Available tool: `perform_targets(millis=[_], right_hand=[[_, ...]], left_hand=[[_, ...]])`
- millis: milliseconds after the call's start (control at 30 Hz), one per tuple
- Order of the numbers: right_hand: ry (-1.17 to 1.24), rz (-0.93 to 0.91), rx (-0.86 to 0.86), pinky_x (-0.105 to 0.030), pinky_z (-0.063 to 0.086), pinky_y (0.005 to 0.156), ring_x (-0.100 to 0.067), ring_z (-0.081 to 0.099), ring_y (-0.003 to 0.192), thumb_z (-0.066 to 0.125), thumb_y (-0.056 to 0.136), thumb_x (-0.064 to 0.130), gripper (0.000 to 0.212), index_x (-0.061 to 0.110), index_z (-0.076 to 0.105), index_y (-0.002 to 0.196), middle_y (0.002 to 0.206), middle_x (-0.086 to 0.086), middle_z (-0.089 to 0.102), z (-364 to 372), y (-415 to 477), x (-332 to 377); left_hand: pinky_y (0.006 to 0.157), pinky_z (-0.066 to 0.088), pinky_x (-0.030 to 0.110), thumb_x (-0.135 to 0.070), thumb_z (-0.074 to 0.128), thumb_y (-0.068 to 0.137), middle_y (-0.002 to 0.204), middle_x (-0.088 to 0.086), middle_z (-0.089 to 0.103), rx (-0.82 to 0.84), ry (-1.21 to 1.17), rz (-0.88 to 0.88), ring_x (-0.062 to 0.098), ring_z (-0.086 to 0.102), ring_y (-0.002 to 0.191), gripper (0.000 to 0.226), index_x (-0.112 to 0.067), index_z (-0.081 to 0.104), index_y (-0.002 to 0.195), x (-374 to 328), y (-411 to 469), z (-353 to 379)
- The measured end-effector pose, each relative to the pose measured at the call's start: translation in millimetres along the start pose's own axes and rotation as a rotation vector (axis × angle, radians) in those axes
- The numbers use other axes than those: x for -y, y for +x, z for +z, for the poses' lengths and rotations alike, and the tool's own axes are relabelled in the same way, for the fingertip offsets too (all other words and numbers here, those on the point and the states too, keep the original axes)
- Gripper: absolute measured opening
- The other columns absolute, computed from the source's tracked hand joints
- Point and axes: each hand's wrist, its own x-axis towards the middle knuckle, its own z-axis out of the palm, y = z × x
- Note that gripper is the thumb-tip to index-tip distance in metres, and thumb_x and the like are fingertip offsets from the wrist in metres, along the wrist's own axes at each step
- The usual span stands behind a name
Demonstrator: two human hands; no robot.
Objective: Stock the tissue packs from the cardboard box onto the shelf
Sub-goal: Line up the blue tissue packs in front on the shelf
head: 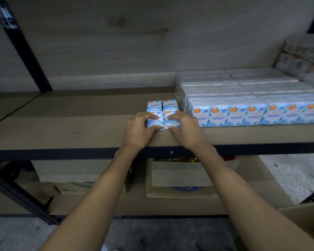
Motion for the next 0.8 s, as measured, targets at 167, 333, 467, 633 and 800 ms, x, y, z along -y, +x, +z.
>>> perform_targets(millis=[167,333,467,633,800], right_hand=[[0.000,-0.001,-0.004,-0.023,0.029,0.109,-0.017,0.043,0.132,0.068,0.088,0.017,0.040,0.016,0.061,0.127,0.143,-0.006,0.049,-0.9,-0.6,0.1],[0.004,0.014,-0.003,-0.024,0.028,0.111,-0.018,0.040,0.135,0.068,0.088,0.018,0.041,0.017,0.061,0.128,0.146,-0.006,0.046,0.4,0.5,-1.2],[0.007,0.017,-0.005,-0.025,0.028,0.112,-0.018,0.040,0.135,0.068,0.087,0.018,0.041,0.017,0.060,0.128,0.146,-0.006,0.045,1.4,-0.2,-0.3],[0.006,0.012,-0.006,-0.023,0.026,0.111,-0.017,0.039,0.136,0.067,0.088,0.017,0.042,0.017,0.059,0.130,0.147,-0.006,0.044,-0.9,-2.8,0.4],[0.008,0.001,-0.001,-0.020,0.025,0.110,-0.016,0.040,0.135,0.066,0.088,0.016,0.041,0.017,0.060,0.128,0.145,-0.006,0.047,-3.1,-3.9,2.0]], left_hand=[[0.101,0.043,0.026,-0.019,0.078,0.077,0.125,0.000,0.061,-0.002,-0.026,-0.007,0.014,0.056,0.113,0.033,-0.017,0.071,0.109,2.1,0.7,1.1],[0.103,0.043,0.028,-0.017,0.078,0.077,0.125,0.000,0.061,-0.007,-0.056,-0.009,0.013,0.057,0.114,0.032,-0.016,0.071,0.108,2.2,0.7,2.9],[0.103,0.043,0.028,-0.017,0.078,0.078,0.126,0.000,0.060,-0.009,-0.042,-0.001,0.013,0.055,0.115,0.033,-0.016,0.070,0.110,2.9,0.3,3.1],[0.103,0.044,0.031,-0.018,0.078,0.077,0.126,0.000,0.060,-0.018,-0.069,-0.007,0.013,0.056,0.116,0.033,-0.017,0.071,0.109,4.5,1.1,3.8],[0.104,0.043,0.029,-0.017,0.078,0.077,0.128,0.000,0.059,-0.012,-0.073,-0.020,0.013,0.056,0.116,0.034,-0.018,0.071,0.110,4.9,1.1,4.0]])
